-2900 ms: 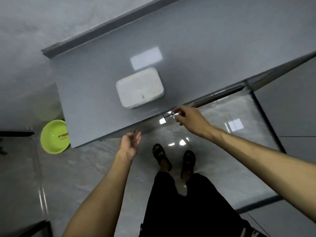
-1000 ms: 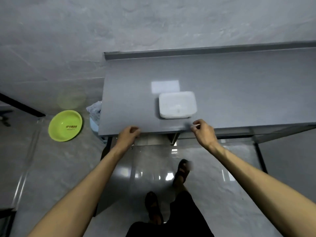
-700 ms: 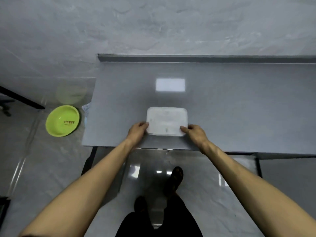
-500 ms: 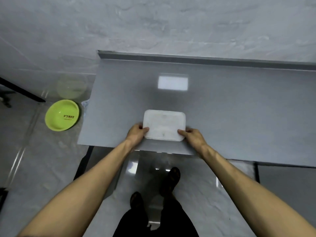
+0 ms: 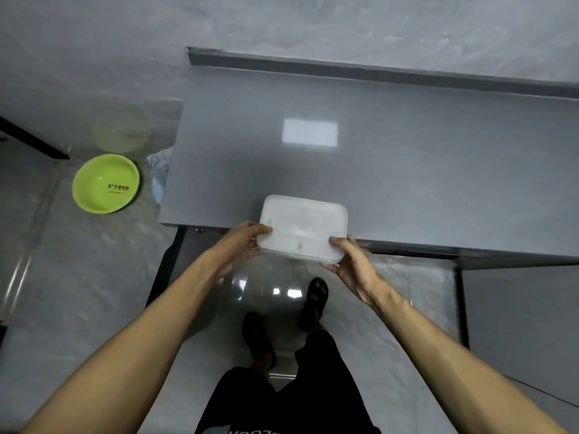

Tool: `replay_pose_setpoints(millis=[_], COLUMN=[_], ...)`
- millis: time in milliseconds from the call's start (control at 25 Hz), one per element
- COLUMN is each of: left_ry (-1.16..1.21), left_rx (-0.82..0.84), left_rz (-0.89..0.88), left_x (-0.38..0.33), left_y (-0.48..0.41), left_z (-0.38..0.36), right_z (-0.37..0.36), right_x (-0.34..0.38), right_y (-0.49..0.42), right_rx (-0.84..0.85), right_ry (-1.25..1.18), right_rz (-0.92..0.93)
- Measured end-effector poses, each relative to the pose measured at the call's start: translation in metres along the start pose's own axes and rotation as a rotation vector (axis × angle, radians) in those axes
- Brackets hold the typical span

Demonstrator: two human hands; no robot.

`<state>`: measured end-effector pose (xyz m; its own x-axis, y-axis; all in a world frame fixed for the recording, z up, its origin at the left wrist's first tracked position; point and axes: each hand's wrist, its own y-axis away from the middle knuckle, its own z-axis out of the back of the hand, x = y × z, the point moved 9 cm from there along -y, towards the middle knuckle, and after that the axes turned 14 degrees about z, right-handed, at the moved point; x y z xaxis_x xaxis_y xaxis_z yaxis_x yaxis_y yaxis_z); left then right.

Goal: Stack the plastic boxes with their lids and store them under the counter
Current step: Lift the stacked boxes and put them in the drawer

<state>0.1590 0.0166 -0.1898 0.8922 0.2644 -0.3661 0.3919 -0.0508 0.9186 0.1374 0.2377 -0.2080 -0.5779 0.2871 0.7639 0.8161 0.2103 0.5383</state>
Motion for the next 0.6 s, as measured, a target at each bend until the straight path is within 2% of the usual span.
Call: replay_pose_setpoints(millis=[120,320,440,600], left_ry=[-0.022,0.006,0.026,0.134], left_rx=[0.043,0.027,-0.029,-0.227], left_rz=[0.049,0.093,0.07,-0.026], left_x=[0.042,0.094,0.112,0.125], left_y=[0.003,-0.014,-0.043,-0.098], left_z=[0.019,0.047,0.059,0.089], right_z=[-0.008,-0.007,0.006,0.03], right_x=[-0.033,-0.09,-0.133,-0.191], right_y=[0.031,0.038,0.016,-0.031], right_rx=[0.037,0.006,0.012,0.036], right_ry=[0.016,0.044,0.022,0.037], right_rz=[-0.088,-0.241,-0.302,-0.299])
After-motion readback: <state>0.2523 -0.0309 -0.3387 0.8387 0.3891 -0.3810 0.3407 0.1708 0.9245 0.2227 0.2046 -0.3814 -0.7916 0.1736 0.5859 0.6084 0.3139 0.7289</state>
